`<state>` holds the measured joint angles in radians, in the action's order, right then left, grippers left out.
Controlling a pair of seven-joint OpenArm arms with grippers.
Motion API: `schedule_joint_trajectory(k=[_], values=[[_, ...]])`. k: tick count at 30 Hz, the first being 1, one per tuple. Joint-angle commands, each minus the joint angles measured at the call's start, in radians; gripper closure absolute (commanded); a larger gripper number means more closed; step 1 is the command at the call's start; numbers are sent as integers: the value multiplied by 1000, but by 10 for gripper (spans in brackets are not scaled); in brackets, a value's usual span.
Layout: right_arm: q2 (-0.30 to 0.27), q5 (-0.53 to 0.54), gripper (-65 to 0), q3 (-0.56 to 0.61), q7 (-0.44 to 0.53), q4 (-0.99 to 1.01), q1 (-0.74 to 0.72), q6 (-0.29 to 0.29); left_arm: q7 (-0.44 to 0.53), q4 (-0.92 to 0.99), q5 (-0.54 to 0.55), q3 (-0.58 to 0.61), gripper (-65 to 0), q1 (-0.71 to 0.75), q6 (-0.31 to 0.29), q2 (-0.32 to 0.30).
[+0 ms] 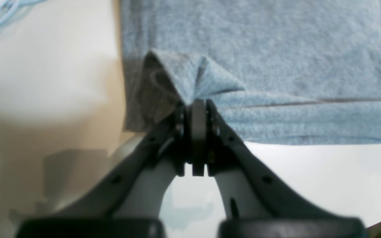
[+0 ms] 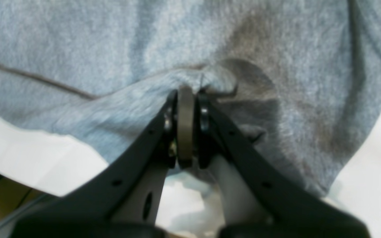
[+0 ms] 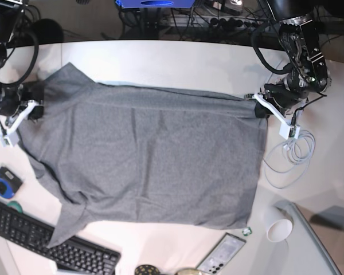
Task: Layout the t-shirt on the table in an organized manner, then fold the t-shirt properly
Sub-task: 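Lower the folded edge onto the shirt with both grippers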
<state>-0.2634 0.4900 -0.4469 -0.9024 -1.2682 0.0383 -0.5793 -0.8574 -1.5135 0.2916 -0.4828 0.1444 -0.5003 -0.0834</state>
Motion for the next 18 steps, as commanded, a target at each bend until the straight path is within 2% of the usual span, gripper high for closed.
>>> schedule_joint_trajectory(k=[1, 3, 5, 9, 18], values=[[-24, 12, -6, -7, 22, -11, -16, 22, 17, -12, 13, -4, 0, -9, -2, -8], [-40, 12, -6, -2, 39, -6, -16, 58, 19, -12, 13, -9, 0, -9, -2, -8], [-41, 12, -6, 0, 53, 0, -18, 71, 19, -11, 13, -7, 0, -9, -2, -8], [-41, 12, -6, 1, 56, 25, -31, 72, 20, 20, 11, -3, 0, -30, 52, 4], [-41, 12, -6, 1, 61, 43, -41, 72, 20, 44, 11, -3, 0, -44, 58, 10]])
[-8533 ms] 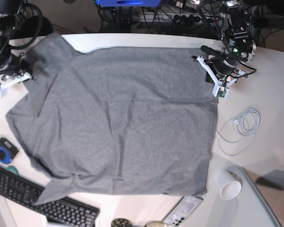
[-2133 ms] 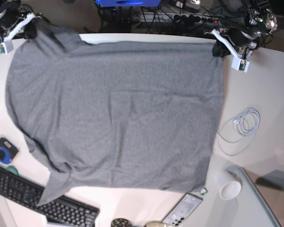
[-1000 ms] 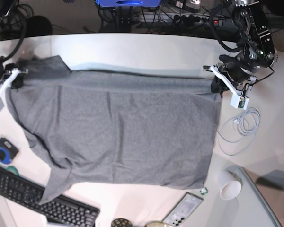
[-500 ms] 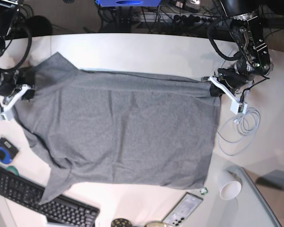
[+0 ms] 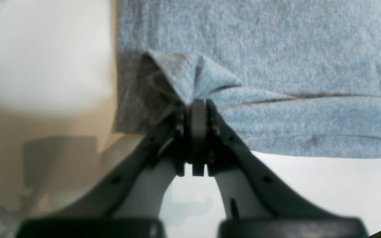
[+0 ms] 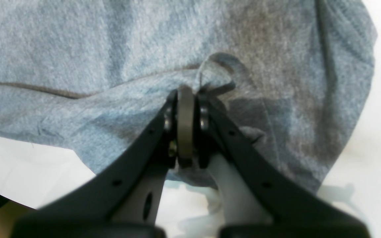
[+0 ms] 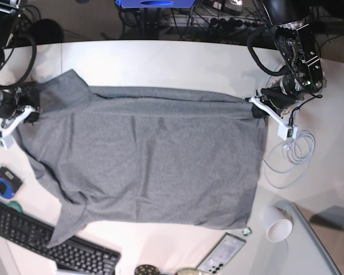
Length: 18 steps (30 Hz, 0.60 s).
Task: Layout the t-shirt on the table in an organized manner, then fold the t-shirt properly
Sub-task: 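Lower the folded edge onto the shirt with both grippers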
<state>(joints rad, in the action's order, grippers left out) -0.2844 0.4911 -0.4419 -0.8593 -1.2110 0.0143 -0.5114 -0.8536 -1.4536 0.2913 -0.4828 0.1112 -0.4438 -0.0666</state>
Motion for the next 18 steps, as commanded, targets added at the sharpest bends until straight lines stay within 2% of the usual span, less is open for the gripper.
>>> schedule_joint_trajectory(k=[1, 12, 18], values=[[-19, 11, -6, -4, 25, -14, -17, 4, 17, -16, 12, -3, 0, -12, 1, -6], [-19, 11, -5, -4, 31, -36, -61, 4, 10, -134, 23, -14, 0, -9, 1, -5], [-20, 11, -5, -4, 31, -30, -104, 4, 10, -117, 13, -14, 0, -40, 3, -5]])
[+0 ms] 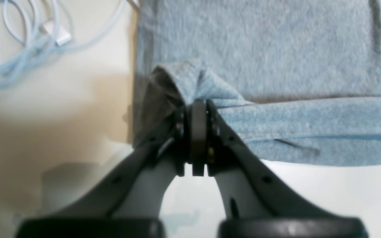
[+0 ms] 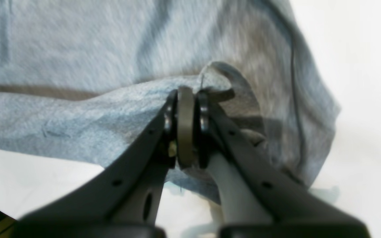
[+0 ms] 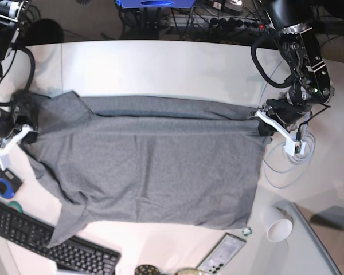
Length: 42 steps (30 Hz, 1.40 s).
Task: Layout the t-shirt on the table in an organized manner, then fold the t-shirt properly
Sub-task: 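Lower the folded edge onto the shirt with both grippers, then open both grippers, raise them, and grasp the folded edge again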
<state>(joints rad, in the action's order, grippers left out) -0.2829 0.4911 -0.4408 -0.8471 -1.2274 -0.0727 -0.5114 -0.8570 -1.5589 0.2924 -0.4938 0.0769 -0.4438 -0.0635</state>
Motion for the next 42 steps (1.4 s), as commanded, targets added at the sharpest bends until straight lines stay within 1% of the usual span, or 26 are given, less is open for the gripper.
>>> schedule_joint_trajectory(k=[1, 4, 7, 9, 11, 16, 21, 25, 26, 27, 30, 32, 33, 34, 35, 36, 38, 40, 42], values=[[-22, 11, -5, -5, 19, -13, -23, 4, 14, -10, 12, -3, 0, -7, 3, -8], [-22, 11, -5, 27, 21, -10, -45, 4, 14, -10, 12, -3, 0, -25, 4, -8], [-23, 11, -5, 72, 28, -5, -59, 4, 14, -8, 12, -3, 0, -35, 47, -8], [-23, 11, -5, 79, 30, 25, -63, 4, 14, -7, 12, 8, 0, -53, 76, -9], [-23, 11, -5, 84, 45, 65, -83, 6, 14, 27, 14, 8, 0, -68, 86, -9], [-23, 11, -5, 84, 102, 134, -85, 6, 18, 113, 11, 8, 0, -96, 86, -14], [-25, 11, -6, 84, 150, 156, -86, 7, 22, 120, 11, 4, 0, -99, 87, -16], [-23, 11, -12, 86, 240, 159, -86, 47, 22, 134, 11, 2, 0, -119, 87, -16], [-23, 11, -30, 86, 251, 159, -86, 49, 22, 139, 11, 1, 0, -119, 87, -16], [-23, 11, -65, 86, 254, 157, -86, 47, 22, 140, 11, -1, 0, -119, 87, -16], [-25, 11, -221, 86, 254, 140, -86, 47, 22, 134, 11, -1, 0, -119, 87, -16], [-25, 11, -336, 81, 254, 110, -83, 47, 22, 134, 11, -3, 0, -119, 87, -16], [-25, 11, -390, 76, 253, 88, -78, 47, 22, 133, 12, -3, -87, -119, 87, -17], [-26, 11, -426, 76, 253, 67, -66, 47, 22, 131, 18, -3, -171, -119, 87, -17], [-31, 11, -443, 76, 253, 39, -51, 47, 22, 130, 18, -3, -250, -119, 87, -17], [-39, 13, -443, 76, 253, 1, -31, 47, 22, 127, 20, -3, -341, -119, 87, -17], [-40, 16, -438, 75, 253, -84, 24, 46, 22, 91, 21, -4, -479, -119, 87, -14], [-39, 17, -437, 73, 253, -167, 83, 46, 22, 35, 21, -26, -563, -108, 84, -8], [-37, 19, -437, 73, 253, -248, 150, 46, 18, -21, 21, -70, -606, -87, 81, 15]])
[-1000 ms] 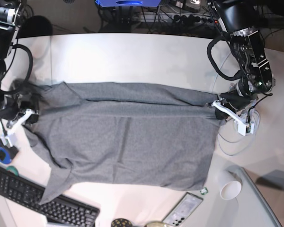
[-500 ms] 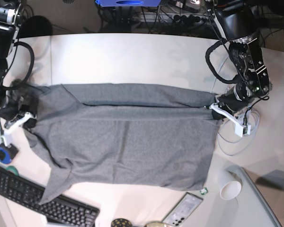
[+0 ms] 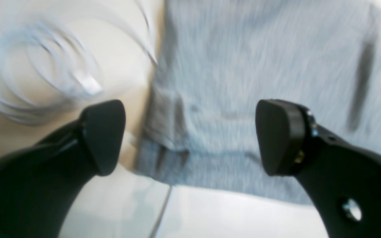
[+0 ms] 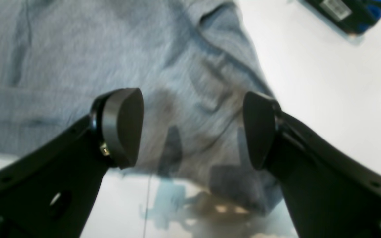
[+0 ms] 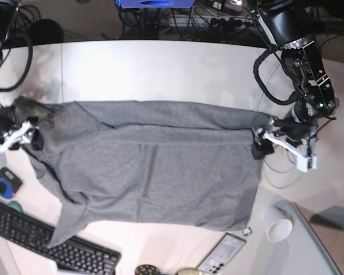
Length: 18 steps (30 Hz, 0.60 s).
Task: Layout the t-shirt on the table in an organized manner, then fold the t-shirt properly
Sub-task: 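Open both grippers, raise them, and grasp the folded edge again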
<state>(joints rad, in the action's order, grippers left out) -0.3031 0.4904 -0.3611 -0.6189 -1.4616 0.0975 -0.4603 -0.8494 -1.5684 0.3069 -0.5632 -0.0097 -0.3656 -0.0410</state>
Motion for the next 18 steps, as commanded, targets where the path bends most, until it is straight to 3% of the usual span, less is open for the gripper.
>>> schedule_joint_trajectory(k=[1, 5, 8, 13, 16, 18], values=[[-17, 20, -437, -6, 24, -55, 17, -5, 11, -43, 7, -21, -609, 18, 3, 2], [14, 20, -437, -34, 32, -132, 135, -5, 12, -106, 7, -18, -609, 119, 1, 20], [80, 18, -437, -123, 31, -135, 176, -13, 28, -96, 39, -44, -607, 178, 1, 40], [106, 17, -440, -166, 27, -138, 226, -24, 150, 6, 127, -125, -607, 230, 1, 37], [112, 17, -432, -154, 23, -141, 236, -122, 150, 21, 142, -116, -602, 244, 1, 25], [120, 14, -366, -91, 23, -141, 238, -180, 152, 18, 142, -77, -541, 247, 1, 26]])
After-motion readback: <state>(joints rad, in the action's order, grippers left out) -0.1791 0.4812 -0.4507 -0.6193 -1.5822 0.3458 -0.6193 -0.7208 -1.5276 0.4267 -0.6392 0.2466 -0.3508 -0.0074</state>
